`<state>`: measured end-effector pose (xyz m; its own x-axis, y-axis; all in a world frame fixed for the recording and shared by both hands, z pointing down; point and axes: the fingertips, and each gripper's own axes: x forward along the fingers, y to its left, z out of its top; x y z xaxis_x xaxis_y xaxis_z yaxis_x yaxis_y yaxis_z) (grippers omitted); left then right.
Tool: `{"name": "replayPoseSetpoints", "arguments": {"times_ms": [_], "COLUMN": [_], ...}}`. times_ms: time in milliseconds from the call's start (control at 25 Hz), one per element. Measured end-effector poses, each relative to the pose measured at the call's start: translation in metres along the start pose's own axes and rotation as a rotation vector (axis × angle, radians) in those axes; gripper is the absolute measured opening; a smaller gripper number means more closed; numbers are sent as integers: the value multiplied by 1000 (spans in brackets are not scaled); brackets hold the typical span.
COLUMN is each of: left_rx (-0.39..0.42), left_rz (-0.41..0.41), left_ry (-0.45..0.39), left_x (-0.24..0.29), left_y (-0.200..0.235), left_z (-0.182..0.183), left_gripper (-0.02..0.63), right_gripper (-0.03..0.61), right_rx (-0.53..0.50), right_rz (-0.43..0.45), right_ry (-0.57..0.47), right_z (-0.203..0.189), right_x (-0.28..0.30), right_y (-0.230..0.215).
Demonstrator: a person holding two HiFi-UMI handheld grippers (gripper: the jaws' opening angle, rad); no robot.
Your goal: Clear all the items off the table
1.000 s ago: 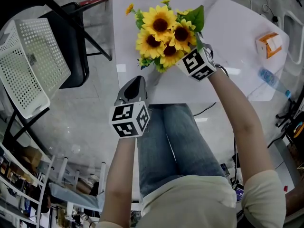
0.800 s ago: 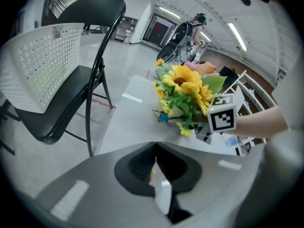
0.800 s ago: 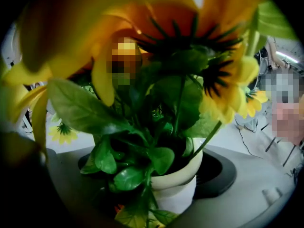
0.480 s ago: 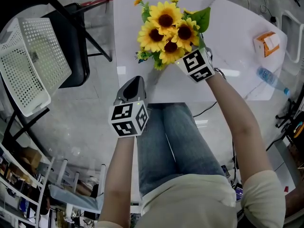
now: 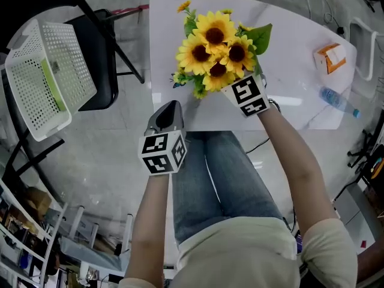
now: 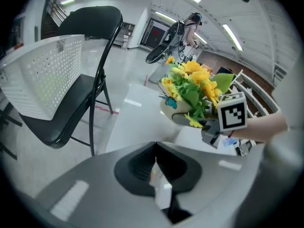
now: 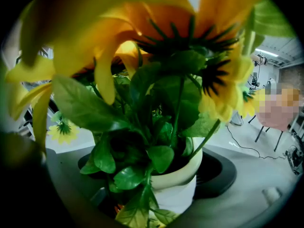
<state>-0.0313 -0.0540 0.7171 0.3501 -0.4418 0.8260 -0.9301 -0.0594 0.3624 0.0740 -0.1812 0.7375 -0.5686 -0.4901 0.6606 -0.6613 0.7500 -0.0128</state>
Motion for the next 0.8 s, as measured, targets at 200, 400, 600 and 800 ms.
{"name": "replayPoseSetpoints", "arguments": {"times_ms": [200, 400, 600, 800], "left_rx": [-1, -7, -13, -22], "left_rz": [-1, -7, -3, 4], "left_ry": [-15, -21, -33, -58], "left_x": [-15, -32, -54, -77], "left_y": [-5, -15, -24, -33], "left_z": [1, 1, 8, 21], "left_gripper": [9, 9, 9, 9], "right_gripper": [515, 515, 515, 515], "right_rx": [-15, -25, -14, 6], "right_rz": [-12, -13, -20, -33], "right_ry": [-3, -1, -14, -28], "right_z": [13, 28, 50, 73], "right_x": [-25, -52, -77, -97], "right_y": [11, 22, 28, 30]}}
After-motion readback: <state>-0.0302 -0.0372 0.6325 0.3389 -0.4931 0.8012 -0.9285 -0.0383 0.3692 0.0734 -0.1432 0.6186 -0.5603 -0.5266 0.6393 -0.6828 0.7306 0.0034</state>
